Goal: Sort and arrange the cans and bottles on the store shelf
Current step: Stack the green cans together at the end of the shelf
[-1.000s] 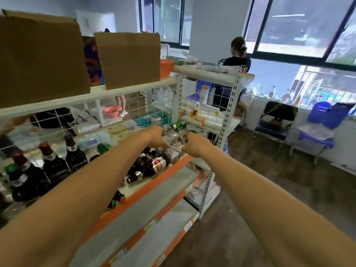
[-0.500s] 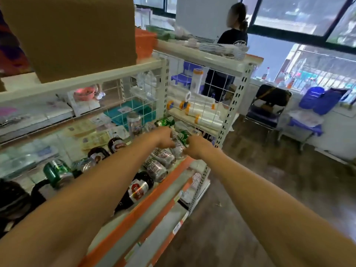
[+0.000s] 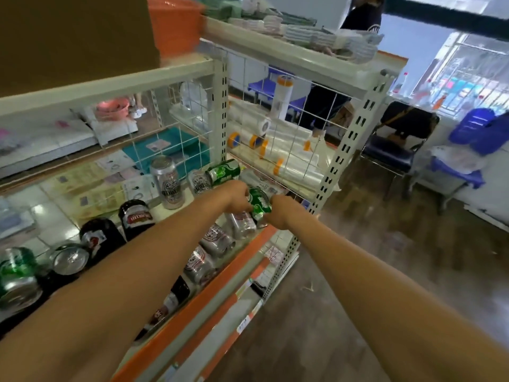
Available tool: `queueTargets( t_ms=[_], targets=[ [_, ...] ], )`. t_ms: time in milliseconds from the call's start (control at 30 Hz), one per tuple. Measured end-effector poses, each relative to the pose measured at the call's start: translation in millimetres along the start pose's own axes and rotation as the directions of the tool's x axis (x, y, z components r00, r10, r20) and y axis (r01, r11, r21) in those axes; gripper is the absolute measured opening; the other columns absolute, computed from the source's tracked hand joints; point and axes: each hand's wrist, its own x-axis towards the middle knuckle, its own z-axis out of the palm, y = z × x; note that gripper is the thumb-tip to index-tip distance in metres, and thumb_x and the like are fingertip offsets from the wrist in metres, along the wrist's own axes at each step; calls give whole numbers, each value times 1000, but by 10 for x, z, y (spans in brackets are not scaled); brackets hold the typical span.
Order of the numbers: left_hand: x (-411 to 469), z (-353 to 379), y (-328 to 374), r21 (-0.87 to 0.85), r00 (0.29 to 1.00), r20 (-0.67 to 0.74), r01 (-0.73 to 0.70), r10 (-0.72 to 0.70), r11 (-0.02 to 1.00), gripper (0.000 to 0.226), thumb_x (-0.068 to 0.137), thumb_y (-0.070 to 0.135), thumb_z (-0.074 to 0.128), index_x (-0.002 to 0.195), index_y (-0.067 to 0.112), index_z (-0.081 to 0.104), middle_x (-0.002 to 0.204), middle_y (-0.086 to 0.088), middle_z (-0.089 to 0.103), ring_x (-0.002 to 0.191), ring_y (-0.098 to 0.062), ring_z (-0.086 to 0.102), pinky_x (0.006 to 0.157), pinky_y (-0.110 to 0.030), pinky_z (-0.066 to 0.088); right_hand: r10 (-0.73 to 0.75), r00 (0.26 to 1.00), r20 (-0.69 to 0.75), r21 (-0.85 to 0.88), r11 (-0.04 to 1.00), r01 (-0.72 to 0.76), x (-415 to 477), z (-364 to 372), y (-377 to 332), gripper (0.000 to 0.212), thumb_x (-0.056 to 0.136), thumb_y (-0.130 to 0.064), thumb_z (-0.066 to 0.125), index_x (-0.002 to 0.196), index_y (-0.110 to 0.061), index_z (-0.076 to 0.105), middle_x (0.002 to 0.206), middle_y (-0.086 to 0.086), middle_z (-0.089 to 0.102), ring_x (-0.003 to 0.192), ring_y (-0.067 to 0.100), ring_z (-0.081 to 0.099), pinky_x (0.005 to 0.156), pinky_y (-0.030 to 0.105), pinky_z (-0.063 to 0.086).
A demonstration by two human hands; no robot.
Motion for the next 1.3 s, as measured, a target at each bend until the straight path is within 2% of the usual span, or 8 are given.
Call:
queueTargets(
  t_ms=[200, 300, 400, 467, 667, 867, 1067, 1300],
  targets=[
    [431, 143, 4, 35, 998, 30, 51, -52, 998, 41, 89, 22, 68, 126, 7, 58, 118, -11, 63, 100, -24, 61, 84, -33, 51, -14, 998, 66, 82, 997, 8, 458, 168, 177, 42, 94, -28, 60, 129, -9, 49, 126, 18, 57, 91, 27, 58, 71, 33, 47],
    [555, 209, -11, 89, 996, 58, 62, -67, 994, 33, 87, 26, 67, 116, 10, 64, 110, -10, 65, 96, -25, 61, 80, -32, 50, 6, 996, 84, 167, 986, -20, 639, 304, 193, 47, 94, -40, 54, 130, -10, 51, 135, 27, 50, 91, 31, 63, 74, 36, 52],
    [658, 234, -55, 126, 994, 64, 77, -86, 989, 35, 83, 31, 70, 112, 13, 68, 108, -10, 66, 96, -26, 62, 82, -33, 52, 37, 994, 104, 153, 987, -53, 713, 418, 198, 49, 92, -53, 53, 115, -10, 58, 113, 14, 64, 96, 29, 61, 85, 39, 54],
    [697, 225, -77, 117, 993, 67, 88, -96, 989, 37, 82, 28, 70, 115, 13, 67, 110, -10, 67, 97, -25, 62, 86, -37, 54, 73, 993, 98, 134, 987, -86, 761, 478, 192, 57, 88, -60, 54, 117, -12, 56, 115, 12, 61, 104, 32, 57, 89, 38, 50],
    [572, 113, -112, 30, 989, 68, 127, -129, 991, 39, 89, 23, 68, 125, 10, 61, 122, -8, 61, 108, -26, 60, 94, -40, 52, 135, 989, 67, 258, 955, -148, 777, 360, 104, 39, 79, -45, 70, 96, -18, 48, 99, 7, 64, 91, 25, 62, 86, 41, 54],
    [288, -80, -169, -10, 992, 27, 126, -126, 992, 38, 93, 25, 65, 126, 9, 58, 124, -11, 60, 103, -24, 59, 84, -32, 47, 21, 992, -125, 233, 972, 8, 537, -131, -30, 61, 79, -38, 72, 128, -12, 45, 122, 8, 55, 105, 29, 58, 85, 46, 55],
    [-184, -392, -196, 31, 993, -75, 89, -87, 996, 50, 92, 28, 65, 137, 11, 51, 137, -10, 55, 121, -28, 54, 102, -39, 45, -62, 977, -206, 162, 982, 97, 55, -459, -252, 56, 82, -37, 74, 122, -12, 43, 109, 8, 61, 92, 25, 60, 71, 39, 53],
    [-954, -598, -381, 97, 981, -165, 121, -104, 988, 47, 91, 27, 67, 134, 12, 55, 133, -11, 57, 119, -29, 55, 100, -39, 46, -176, 958, -225, 204, 953, 223, -559, -626, -845, 46, 82, -32, 76, 109, -16, 43, 91, 0, 55, 79, 17, 55, 60, 28, 43]
  ],
)
